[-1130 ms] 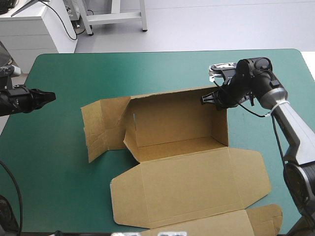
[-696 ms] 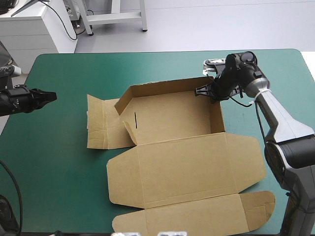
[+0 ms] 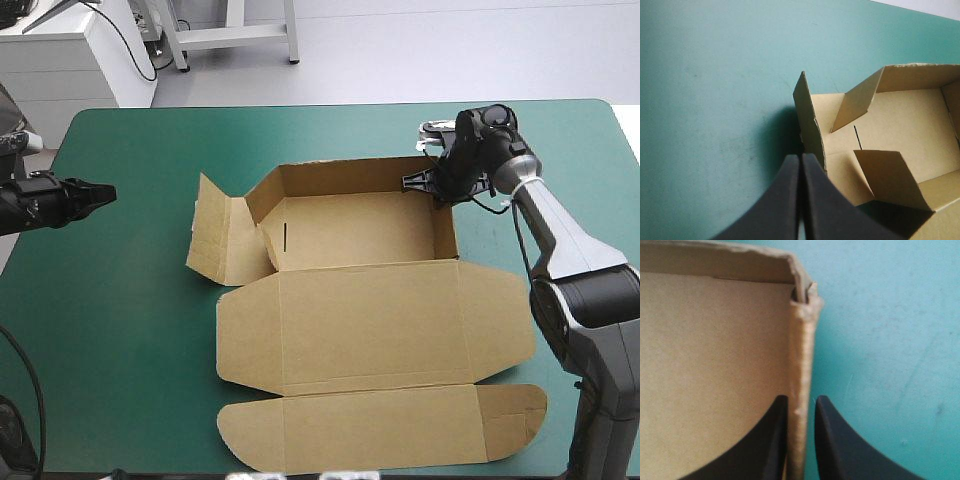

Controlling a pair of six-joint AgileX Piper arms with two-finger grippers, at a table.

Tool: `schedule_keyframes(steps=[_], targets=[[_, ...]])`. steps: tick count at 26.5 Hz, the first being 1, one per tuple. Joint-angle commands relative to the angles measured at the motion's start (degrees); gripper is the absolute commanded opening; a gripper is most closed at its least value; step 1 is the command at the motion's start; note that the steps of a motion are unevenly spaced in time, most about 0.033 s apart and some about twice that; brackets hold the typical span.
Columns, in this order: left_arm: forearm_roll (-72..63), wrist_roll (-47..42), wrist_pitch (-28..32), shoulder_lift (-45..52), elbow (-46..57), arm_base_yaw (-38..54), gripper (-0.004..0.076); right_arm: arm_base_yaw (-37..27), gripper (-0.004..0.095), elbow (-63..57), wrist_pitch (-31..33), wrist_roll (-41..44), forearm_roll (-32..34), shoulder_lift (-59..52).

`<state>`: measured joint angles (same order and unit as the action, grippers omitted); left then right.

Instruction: Fold the box

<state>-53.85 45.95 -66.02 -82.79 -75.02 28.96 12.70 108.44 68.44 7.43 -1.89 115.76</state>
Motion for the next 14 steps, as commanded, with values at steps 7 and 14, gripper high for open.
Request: schedule_keyframes(steps=[7,14], targets=[[-3.94,-0.30,0.43,1.78,-1.30,0.12,-0.0008,-1.00,0.0584,7.21,2.97,0.97,0.31,-4.56],[-4.06,-0.30,0.43,1.35,-1.30,0.12,-0.0008,-0.90,0.0584,-0.34,2.97,0.97,-1.90,-8.31]])
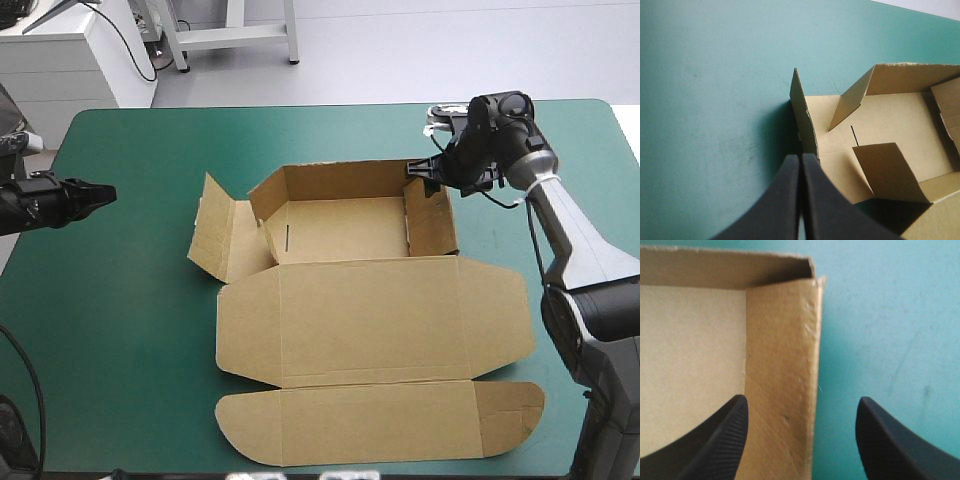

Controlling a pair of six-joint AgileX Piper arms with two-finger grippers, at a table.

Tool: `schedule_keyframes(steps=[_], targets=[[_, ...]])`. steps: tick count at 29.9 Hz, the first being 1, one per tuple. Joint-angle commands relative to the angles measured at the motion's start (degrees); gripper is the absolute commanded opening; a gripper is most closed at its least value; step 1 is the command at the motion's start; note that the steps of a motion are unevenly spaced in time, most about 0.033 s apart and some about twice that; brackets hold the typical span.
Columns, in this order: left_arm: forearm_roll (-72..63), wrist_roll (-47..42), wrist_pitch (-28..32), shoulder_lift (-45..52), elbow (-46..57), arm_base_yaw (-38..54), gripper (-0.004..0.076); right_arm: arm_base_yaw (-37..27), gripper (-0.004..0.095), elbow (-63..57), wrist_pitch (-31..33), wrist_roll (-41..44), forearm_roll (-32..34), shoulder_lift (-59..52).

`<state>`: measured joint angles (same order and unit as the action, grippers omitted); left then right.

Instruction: Fold the box

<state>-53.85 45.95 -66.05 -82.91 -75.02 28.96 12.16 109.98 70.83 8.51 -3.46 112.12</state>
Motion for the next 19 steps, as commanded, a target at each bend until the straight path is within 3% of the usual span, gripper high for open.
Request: schedule_keyframes(steps=[1,10,14,19], targets=[[-4.16,-0.30,0.46,1.45,-1.30,0.12,-0.0008,-0.36,0.0584,-3.41,0.59,-0.11,-0.34,-4.66],[-4.33,-0.30,0.34,1.34,-1.30,0.02,-0.0008,-0.36,0.0584,-10.12,-1.70,-0.11,-0.44,-2.00],[-4.33,-0.30,0.34,1.34,-1.30,0.02,-0.0008,-0.36,0.0580,-10.12,-5.32,-1.22,-3.98,-1.75],[-4.33,-0.30,0.34,1.34,-1.30,0.02,-0.0008,-0.36,0.0488,-10.12,-6.24,-2.52,-5.95,-1.75]])
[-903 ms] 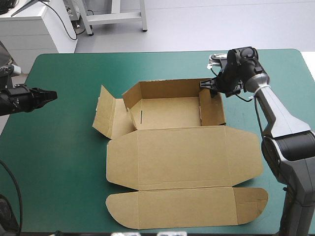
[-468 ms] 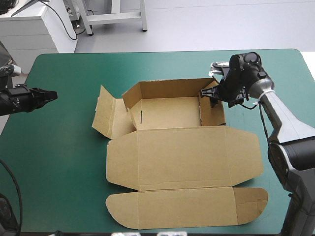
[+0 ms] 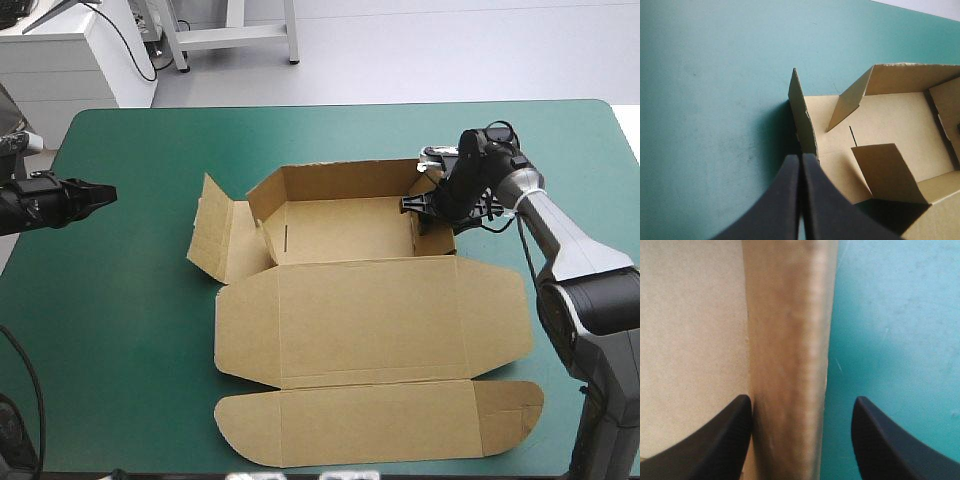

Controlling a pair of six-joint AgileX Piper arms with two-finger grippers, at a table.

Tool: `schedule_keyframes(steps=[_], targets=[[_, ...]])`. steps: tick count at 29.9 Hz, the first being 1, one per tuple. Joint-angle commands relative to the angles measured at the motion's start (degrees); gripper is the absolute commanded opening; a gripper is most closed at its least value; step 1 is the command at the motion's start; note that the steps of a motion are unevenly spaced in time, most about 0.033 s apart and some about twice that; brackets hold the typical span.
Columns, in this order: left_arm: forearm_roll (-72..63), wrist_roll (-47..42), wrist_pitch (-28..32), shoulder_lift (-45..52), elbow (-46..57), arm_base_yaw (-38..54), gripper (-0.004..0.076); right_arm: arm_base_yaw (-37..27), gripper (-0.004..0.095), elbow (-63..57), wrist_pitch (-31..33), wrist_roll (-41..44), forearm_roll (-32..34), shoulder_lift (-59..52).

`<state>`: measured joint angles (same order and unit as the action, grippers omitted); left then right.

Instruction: Fold the box

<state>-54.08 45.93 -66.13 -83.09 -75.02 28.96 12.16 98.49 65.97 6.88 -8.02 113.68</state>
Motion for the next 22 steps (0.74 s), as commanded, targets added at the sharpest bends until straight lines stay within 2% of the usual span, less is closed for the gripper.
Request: schedule_keyframes(steps=[1,9,13,19,22], targets=[[-4.11,-0.29,0.42,1.52,-1.30,0.02,-0.0008,-0.36,0.0448,1.38,-1.54,-1.06,-1.38,-3.30],[-3.74,-1.23,0.42,1.52,-1.30,0.02,-0.0008,-0.36,-0.0022,1.78,-2.64,-1.93,-1.38,-3.30],[-3.50,-1.23,0.42,1.52,-1.30,0.02,-0.0008,-0.36,-0.0015,3.23,-2.03,-2.78,-1.61,-3.40],[-3.50,-1.13,0.42,1.52,-1.30,0.02,-0.0008,-0.36,-0.0015,8.84,4.91,-5.30,-1.61,-3.40],[-3.26,-0.47,0.42,1.52,-1.30,0.02,-0.0008,-0.36,-0.0016,10.02,5.43,-6.04,-1.63,-4.74]])
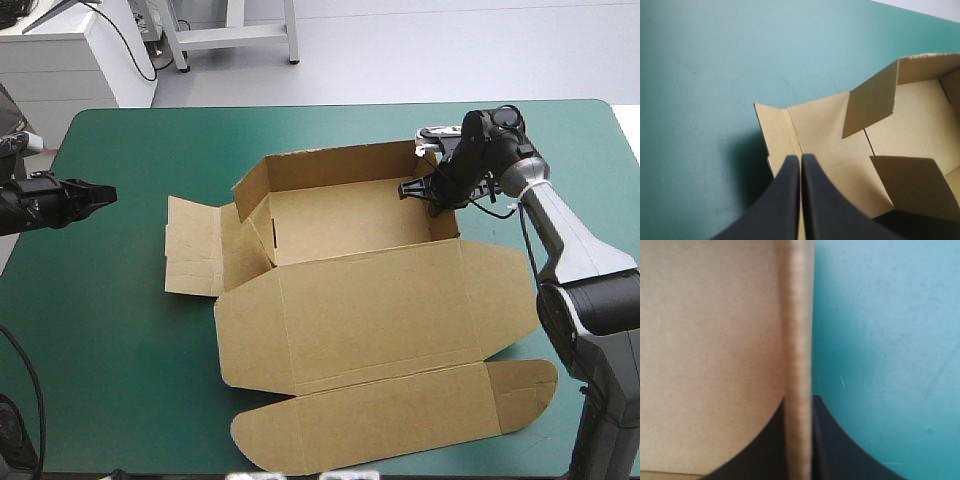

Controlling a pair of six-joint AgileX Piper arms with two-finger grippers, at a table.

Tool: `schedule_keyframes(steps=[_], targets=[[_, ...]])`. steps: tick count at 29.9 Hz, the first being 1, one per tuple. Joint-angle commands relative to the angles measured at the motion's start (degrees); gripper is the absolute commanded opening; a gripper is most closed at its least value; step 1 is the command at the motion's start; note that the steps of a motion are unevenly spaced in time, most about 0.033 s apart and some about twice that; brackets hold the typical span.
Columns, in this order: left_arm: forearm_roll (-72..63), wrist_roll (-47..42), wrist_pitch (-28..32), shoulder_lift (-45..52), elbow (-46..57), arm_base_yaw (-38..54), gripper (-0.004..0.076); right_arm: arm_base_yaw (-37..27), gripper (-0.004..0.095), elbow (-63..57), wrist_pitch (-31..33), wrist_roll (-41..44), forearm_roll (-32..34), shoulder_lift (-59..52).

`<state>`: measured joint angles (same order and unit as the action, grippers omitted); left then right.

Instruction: Fold the box

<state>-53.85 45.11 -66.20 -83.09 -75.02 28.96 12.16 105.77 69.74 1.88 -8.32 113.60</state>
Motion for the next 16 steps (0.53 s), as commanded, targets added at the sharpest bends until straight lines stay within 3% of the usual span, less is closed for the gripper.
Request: schedule_keyframes(steps=[1,11,16], targets=[[-3.49,1.02,0.37,1.52,-1.30,0.02,-0.0008,-0.36,-0.0016,2.74,1.66,-1.03,-1.33,-5.47],[-4.22,1.02,0.39,0.74,-1.30,0.02,-0.0008,-0.47,-0.0016,2.09,1.66,-4.30,0.20,-17.63],[-3.98,1.02,4.24,-0.51,-1.30,0.02,-0.0008,-0.47,-0.0016,2.09,1.66,-5.30,-0.03,-24.02]])
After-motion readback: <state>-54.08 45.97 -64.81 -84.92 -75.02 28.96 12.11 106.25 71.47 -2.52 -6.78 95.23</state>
